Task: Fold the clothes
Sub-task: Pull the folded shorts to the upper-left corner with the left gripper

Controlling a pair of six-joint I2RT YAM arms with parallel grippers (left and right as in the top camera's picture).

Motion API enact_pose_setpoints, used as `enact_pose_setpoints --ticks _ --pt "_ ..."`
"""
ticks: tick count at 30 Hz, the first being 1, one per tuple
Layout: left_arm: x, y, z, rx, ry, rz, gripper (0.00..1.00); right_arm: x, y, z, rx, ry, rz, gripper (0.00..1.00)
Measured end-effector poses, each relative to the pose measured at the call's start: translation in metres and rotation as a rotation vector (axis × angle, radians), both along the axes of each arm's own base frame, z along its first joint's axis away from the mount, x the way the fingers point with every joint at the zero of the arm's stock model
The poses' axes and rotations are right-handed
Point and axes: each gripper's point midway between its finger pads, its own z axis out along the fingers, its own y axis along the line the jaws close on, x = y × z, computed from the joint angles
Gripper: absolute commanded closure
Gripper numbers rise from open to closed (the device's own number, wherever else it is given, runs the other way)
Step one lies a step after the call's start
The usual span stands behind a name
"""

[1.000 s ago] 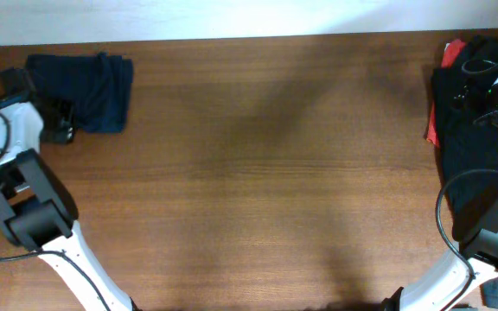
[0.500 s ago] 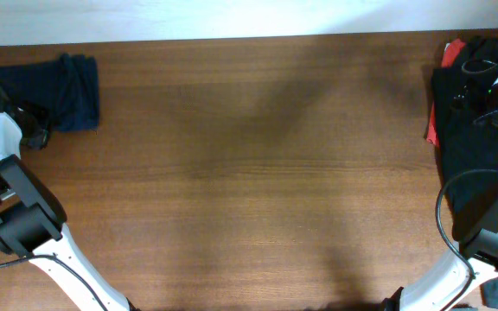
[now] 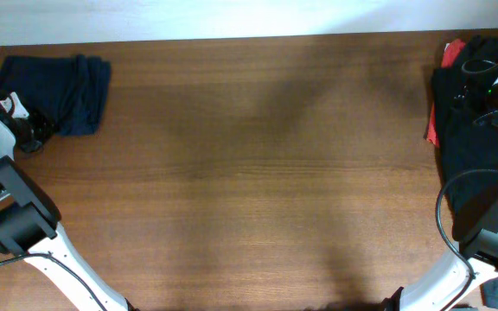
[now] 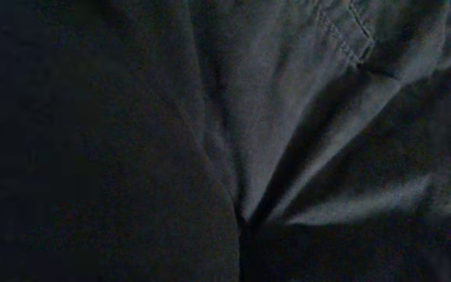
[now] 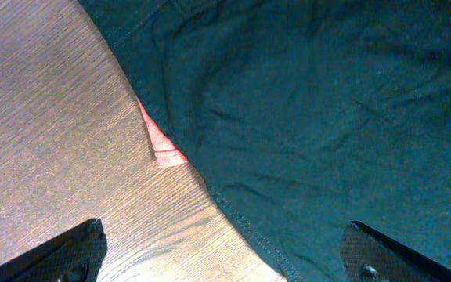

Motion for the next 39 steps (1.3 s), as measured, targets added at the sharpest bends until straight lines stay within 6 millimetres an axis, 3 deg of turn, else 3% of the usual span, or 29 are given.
enact_pose_setpoints --ticks 8,11,12,13,16,18,25,26,27,28,29,32,34,36,39 --pt "0.024 0.006 0.003 -0.016 -0.08 0.092 0.95 0.0 0.0 0.0 0.0 0.0 0.0 0.01" --pt "0.038 -0.004 0.004 -0.024 -0.101 0.116 0.85 0.0 0.0 0.0 0.0 0.0 0.0 0.01" --pt "0.044 -0.01 0.003 -0.024 -0.109 0.113 0.8 0.0 0.0 0.0 0.0 0.0 0.0 0.01" --pt "0.047 -0.014 0.003 -0.024 -0.114 0.109 0.57 0.0 0.0 0.0 0.0 0.0 0.0 0.01" --pt "0.048 -0.017 0.005 -0.042 -0.12 0.107 0.17 0.0 0.0 0.0 0.0 0.0 0.0 0.01" --pt "0.049 -0.019 0.013 -0.061 -0.127 0.098 0.01 0.0 0.0 0.0 0.0 0.0 0.001 0.01" --pt "-0.003 0.005 0.024 -0.151 0.101 0.214 0.04 0.0 0.0 0.0 0.0 0.0 0.0 0.01" --pt "-0.005 0.004 0.03 -0.16 0.118 0.22 0.3 0.0 0.0 0.0 0.0 0.0 0.0 0.01" --pt "-0.003 0.003 0.038 -0.163 0.118 0.222 0.65 0.0 0.0 0.0 0.0 0.0 0.001 0.01" --pt "0.005 0.006 0.052 -0.149 0.087 0.222 0.88 0.0 0.0 0.0 0.0 0.0 0.0 0.01" --pt "0.013 0.009 0.063 -0.132 0.051 0.219 0.96 0.0 0.0 0.0 0.0 0.0 0.001 0.01" --pt "0.02 0.027 0.066 -0.033 0.023 0.257 0.99 0.0 0.0 0.0 0.0 0.0 0.0 0.02" --pt "0.015 0.041 0.063 0.037 0.051 0.298 0.92 0.0 0.0 0.0 0.0 0.0 0.0 0.01" --pt "0.014 0.05 0.061 0.081 0.058 0.322 0.92 0.0 0.0 0.0 0.0 0.0 0.001 0.01" --pt "0.017 0.058 0.047 0.108 0.062 0.337 0.93 0.0 0.0 0.0 0.0 0.0 0.0 0.01"
